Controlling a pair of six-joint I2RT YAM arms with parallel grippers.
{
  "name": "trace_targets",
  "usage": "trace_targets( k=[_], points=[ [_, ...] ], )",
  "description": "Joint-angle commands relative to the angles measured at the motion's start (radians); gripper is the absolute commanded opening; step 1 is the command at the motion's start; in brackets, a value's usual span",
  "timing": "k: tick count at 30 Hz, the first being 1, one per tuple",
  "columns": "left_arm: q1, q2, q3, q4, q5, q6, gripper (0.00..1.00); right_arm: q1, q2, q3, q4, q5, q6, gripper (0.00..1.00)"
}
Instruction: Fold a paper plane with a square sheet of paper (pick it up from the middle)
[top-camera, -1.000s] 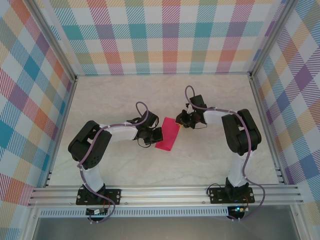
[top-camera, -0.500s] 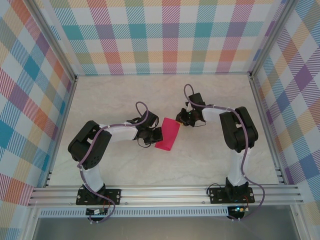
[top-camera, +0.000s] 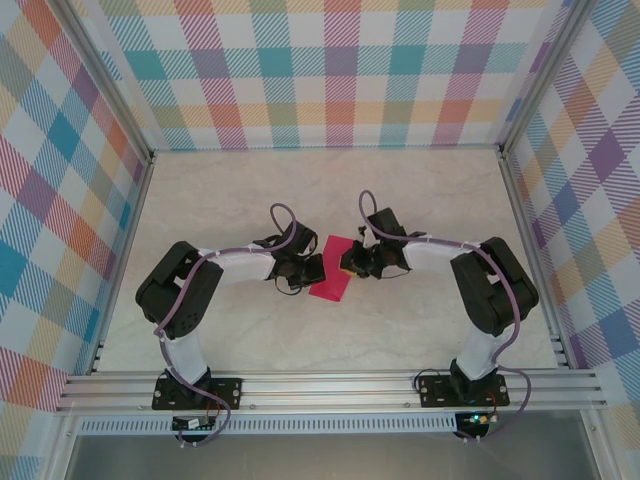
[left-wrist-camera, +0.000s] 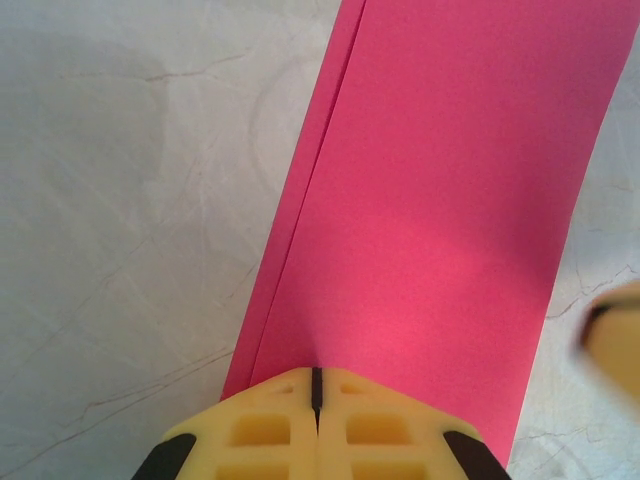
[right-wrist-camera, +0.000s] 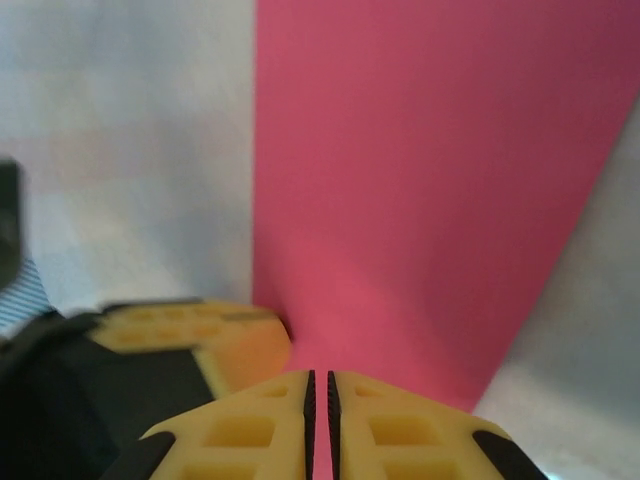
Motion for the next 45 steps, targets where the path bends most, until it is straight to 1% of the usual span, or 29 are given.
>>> trace_targets(
  k=[1,4,13,17,22,29,33,36,39,42,45],
  points=[
    [-0.003,0.009,-0.036,-0.075,-0.082,-0.016,0.0,0.024,-0.008,-0.028,0.035,-0.032,0.05,0.14],
    [-0.003,0.011,-0.038,-0.075,-0.086,-0.018,0.0,0.041,0.006,-0.045,0.056,-0.044,0.065,0.13],
    [-0.003,0.008,-0.035,-0.078,-0.101,-0.023,0.0,0.042,0.065,-0.052,0.097,-0.031,0.074,0.13],
    [-0.003,-0.005,-0.021,-0.083,-0.1,-0.019,0.0,0.043,0.049,-0.056,0.117,-0.038,0.072,0.13],
    [-0.003,-0.019,0.009,-0.093,-0.094,-0.005,0.04,0.042,0.013,-0.064,0.107,-0.026,0.062,0.14],
    [-0.003,-0.056,0.033,-0.033,-0.014,0.005,0.13,0.043,0.056,-0.06,0.102,-0.023,0.065,0.14],
    [-0.003,-0.039,0.055,-0.029,-0.005,0.014,0.15,0.042,0.086,-0.045,0.089,-0.021,0.048,0.13],
    [-0.003,-0.025,0.055,-0.023,-0.001,0.013,0.15,0.042,0.111,-0.032,0.076,-0.017,0.039,0.13],
    [-0.003,-0.007,0.052,-0.051,-0.03,0.017,0.12,0.042,0.125,-0.031,0.087,-0.018,0.039,0.13],
    [-0.003,0.01,0.044,-0.078,-0.062,0.022,0.07,0.042,0.107,-0.026,0.102,-0.027,0.035,0.13],
    [-0.003,0.024,0.042,-0.103,-0.093,0.026,0.05,0.043,0.066,-0.031,0.124,-0.048,0.029,0.13]
  ],
)
